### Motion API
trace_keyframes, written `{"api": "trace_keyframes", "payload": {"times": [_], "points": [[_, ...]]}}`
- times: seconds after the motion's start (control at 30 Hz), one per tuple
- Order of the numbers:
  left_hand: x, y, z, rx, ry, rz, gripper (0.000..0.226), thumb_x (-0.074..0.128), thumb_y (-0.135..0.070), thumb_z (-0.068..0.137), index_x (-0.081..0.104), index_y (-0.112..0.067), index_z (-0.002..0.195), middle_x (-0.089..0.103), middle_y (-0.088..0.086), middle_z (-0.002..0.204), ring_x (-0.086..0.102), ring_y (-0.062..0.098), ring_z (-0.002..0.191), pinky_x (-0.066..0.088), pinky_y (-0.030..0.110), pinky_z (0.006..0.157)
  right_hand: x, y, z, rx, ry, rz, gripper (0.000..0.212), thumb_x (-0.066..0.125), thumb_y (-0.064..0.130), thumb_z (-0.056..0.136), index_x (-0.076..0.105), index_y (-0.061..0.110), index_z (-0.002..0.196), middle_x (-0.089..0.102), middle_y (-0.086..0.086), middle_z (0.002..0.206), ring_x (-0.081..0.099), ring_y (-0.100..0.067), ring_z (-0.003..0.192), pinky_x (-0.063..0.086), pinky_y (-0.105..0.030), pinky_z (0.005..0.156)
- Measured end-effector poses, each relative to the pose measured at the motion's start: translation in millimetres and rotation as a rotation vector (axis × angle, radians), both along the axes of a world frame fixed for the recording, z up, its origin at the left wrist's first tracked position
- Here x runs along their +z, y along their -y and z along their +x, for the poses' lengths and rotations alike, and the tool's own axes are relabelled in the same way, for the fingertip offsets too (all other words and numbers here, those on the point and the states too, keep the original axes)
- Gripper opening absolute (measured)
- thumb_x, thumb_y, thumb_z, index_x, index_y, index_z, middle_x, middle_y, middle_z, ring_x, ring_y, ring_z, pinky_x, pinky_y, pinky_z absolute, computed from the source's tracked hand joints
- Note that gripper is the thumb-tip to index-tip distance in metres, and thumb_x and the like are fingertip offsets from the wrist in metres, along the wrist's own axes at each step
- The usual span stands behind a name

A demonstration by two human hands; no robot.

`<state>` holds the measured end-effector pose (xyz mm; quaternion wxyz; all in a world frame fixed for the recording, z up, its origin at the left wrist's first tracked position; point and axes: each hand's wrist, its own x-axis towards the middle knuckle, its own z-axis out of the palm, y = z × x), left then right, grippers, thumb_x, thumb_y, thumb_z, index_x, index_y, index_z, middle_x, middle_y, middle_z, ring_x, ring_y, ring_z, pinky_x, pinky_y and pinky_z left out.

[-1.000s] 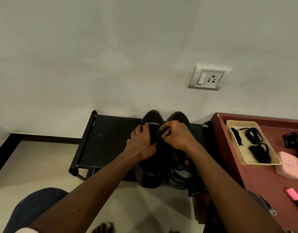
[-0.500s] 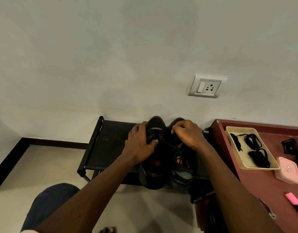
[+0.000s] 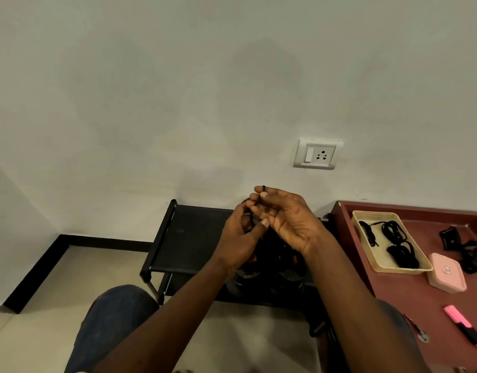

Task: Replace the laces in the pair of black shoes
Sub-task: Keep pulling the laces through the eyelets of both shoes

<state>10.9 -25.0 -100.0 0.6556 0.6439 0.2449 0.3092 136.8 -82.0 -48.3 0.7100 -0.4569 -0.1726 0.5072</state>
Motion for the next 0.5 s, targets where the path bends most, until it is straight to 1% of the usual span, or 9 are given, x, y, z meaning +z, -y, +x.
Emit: {"api": "trace_keyframes", "payload": {"times": [0.03,0.1,0.13,0.2,0.27,0.33,0.4,0.47,0.5], "points": [[1.5,-0.5,-2.1,-0.002,-0.007,-0.012,0.035,0.066,-0.014,0.101,0.059,-0.016,0.135,0.077,0.005,0.110,0.073,0.018,0.107,0.059,0.035,0.095,0.6,2.0,-0.2,-0.018,-0.085,0.044,0.016,0.063,-0.004,0.096,0.070,-0.007,0.110,0.075,-0.019,0.096,0.075,-0.029,0.095,0.063,-0.033,0.088],[4.5,-8.0,-7.9,0.015,-0.028,-0.034,0.023,0.061,-0.013,0.104,0.066,-0.013,0.126,0.077,0.008,0.091,0.075,0.020,0.089,0.060,0.034,0.083,-0.7,5.5,4.5,-0.086,-0.183,0.104,0.016,0.064,-0.005,0.094,0.068,-0.007,0.109,0.074,-0.019,0.094,0.075,-0.029,0.095,0.063,-0.035,0.090],[5.8,-13.4,-12.4,0.032,-0.042,-0.025,0.019,0.059,-0.013,0.105,0.069,-0.011,0.120,0.075,0.006,0.083,0.073,0.018,0.079,0.058,0.030,0.077,-2.5,8.2,8.3,-0.122,-0.216,0.124,0.015,0.064,-0.006,0.093,0.068,-0.007,0.108,0.073,-0.019,0.094,0.075,-0.029,0.094,0.062,-0.036,0.091],[7.6,-24.3,-22.8,0.065,-0.085,0.020,0.018,0.057,-0.013,0.105,0.074,-0.009,0.111,0.070,0.001,0.074,0.066,0.011,0.068,0.055,0.022,0.069,-8.8,13.4,19.1,-0.174,-0.292,0.149,0.013,0.063,-0.004,0.094,0.067,-0.006,0.106,0.071,-0.017,0.092,0.074,-0.027,0.091,0.061,-0.039,0.094],[9.4,-33.1,-32.9,0.096,-0.141,0.066,0.019,0.058,-0.013,0.105,0.077,-0.011,0.106,0.070,0.000,0.074,0.060,0.006,0.064,0.052,0.017,0.066,-16.3,15.8,29.5,-0.206,-0.340,0.147,0.008,0.060,-0.002,0.096,0.066,-0.004,0.101,0.070,-0.014,0.086,0.074,-0.024,0.084,0.060,-0.041,0.095],[10.2,-38.6,-40.7,0.127,-0.198,0.102,0.018,0.060,-0.011,0.104,0.078,-0.016,0.102,0.072,0.001,0.078,0.060,0.004,0.065,0.052,0.015,0.066,-24.8,14.8,38.3,-0.230,-0.321,0.111,0.006,0.059,-0.003,0.096,0.065,-0.004,0.096,0.068,-0.014,0.083,0.072,-0.023,0.081,0.061,-0.042,0.094],[10.4,-40.6,-45.3,0.129,-0.226,0.080,0.022,0.059,-0.005,0.103,0.076,-0.018,0.100,0.075,0.001,0.082,0.062,0.003,0.066,0.054,0.014,0.067,-33.2,11.6,44.8,-0.263,-0.248,0.045,0.006,0.061,-0.004,0.096,0.065,-0.004,0.092,0.067,-0.015,0.081,0.070,-0.024,0.082,0.063,-0.042,0.090],[9.8,-41.1,-46.8,0.115,-0.245,0.033,0.022,0.058,0.000,0.102,0.074,-0.015,0.104,0.078,0.005,0.088,0.065,0.005,0.065,0.056,0.016,0.067,-40.4,7.7,48.5,-0.311,-0.145,-0.049,0.010,0.061,-0.006,0.096,0.065,-0.005,0.087,0.066,-0.016,0.080,0.069,-0.024,0.081,0.064,-0.039,0.086],[8.5,-41.4,-46.7,0.123,-0.257,0.028,0.018,0.060,-0.001,0.101,0.073,-0.012,0.106,0.079,0.007,0.089,0.066,0.007,0.065,0.057,0.018,0.066,-44.1,5.9,49.0,-0.336,-0.093,-0.107,0.012,0.060,-0.006,0.097,0.065,-0.005,0.086,0.065,-0.016,0.079,0.068,-0.024,0.080,0.063,-0.040,0.087]]}}
